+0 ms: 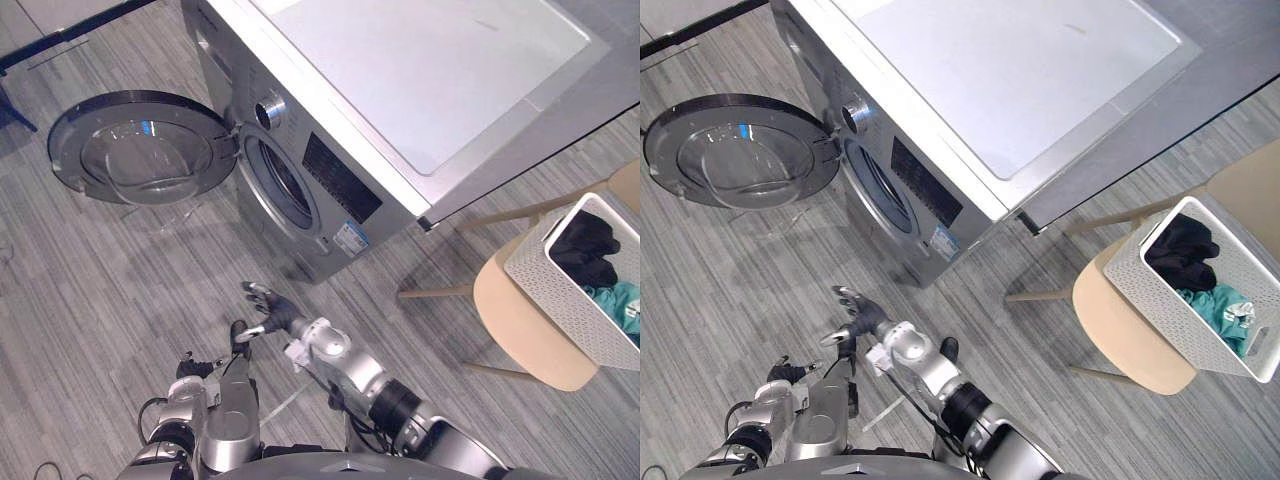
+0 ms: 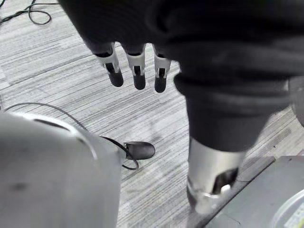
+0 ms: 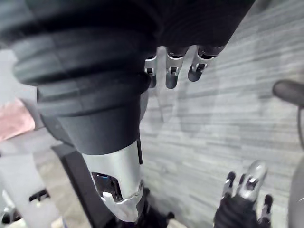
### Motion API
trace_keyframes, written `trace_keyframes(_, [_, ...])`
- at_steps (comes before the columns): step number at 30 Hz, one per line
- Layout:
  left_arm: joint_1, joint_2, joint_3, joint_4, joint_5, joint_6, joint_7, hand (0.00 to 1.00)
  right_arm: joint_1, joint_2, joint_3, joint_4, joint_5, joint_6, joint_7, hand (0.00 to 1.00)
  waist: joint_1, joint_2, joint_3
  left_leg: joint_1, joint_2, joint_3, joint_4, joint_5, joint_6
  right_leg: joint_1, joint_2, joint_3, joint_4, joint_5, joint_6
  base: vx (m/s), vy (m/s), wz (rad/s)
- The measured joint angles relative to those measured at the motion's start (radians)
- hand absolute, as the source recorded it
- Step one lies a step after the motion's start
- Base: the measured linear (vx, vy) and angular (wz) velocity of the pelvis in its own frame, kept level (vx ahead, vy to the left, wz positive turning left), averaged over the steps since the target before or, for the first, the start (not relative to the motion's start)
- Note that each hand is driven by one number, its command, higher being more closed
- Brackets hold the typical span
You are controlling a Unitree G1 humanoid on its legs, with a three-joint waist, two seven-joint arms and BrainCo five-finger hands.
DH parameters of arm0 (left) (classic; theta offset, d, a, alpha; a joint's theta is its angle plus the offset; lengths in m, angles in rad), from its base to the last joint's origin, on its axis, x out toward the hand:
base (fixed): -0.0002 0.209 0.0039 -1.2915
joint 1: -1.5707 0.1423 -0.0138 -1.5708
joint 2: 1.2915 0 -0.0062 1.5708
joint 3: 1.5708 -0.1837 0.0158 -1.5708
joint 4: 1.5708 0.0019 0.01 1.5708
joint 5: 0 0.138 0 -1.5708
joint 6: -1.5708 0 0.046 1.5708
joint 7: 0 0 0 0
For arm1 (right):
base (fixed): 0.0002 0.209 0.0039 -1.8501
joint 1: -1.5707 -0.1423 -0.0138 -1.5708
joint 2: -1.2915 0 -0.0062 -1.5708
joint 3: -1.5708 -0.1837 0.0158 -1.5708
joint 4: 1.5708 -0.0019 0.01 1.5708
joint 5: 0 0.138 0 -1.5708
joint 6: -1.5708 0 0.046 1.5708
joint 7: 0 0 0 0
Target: Pick up the laundry basket with both hands and put the clothes into the washing machine.
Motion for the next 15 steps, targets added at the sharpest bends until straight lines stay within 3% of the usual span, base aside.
trace_keyframes(10, [0.005, 0.016, 0.019, 0.002, -0.033, 0.022, -0.001, 0.0, 0.24, -0.049, -0.312, -0.033, -0.13, 0.02, -0.054, 0.0, -0.043, -0.04, -0.025, 0.007, 0.006, 0.067, 0.0, -0.016, -0.004, -0.001, 0.022, 0.062, -0.068, 0.046, 0.002, 0.05, -0.023, -0.2])
trace_keyframes(13, [0.0, 0.016, 0.033, 0.0, -0.171, 0.011, 0.0, 0.0, 0.268, -0.049, -0.416, -0.017, -0.178, 0.038, -0.084, 0.0, -0.048, -0.049, -0.031, 0.015, 0.006, 0.093, 0.0, -0.019, -0.002, -0.001, 0.027, 0.088, -0.089, 0.068, 0.002, 0.04, -0.009, -0.3])
trace_keyframes(15, [-0.012, 0.016, 0.038, -0.005, -0.35, -0.011, -0.001, 0.0, 0.27, -0.05, -0.475, 0.028, -0.197, 0.045, -0.113, 0.0, -0.057, -0.057, -0.036, 0.023, 0.008, 0.113, 0.0, -0.025, -0.003, -0.001, 0.034, 0.109, -0.104, 0.077, 0.0, 0.03, -0.012, -0.28])
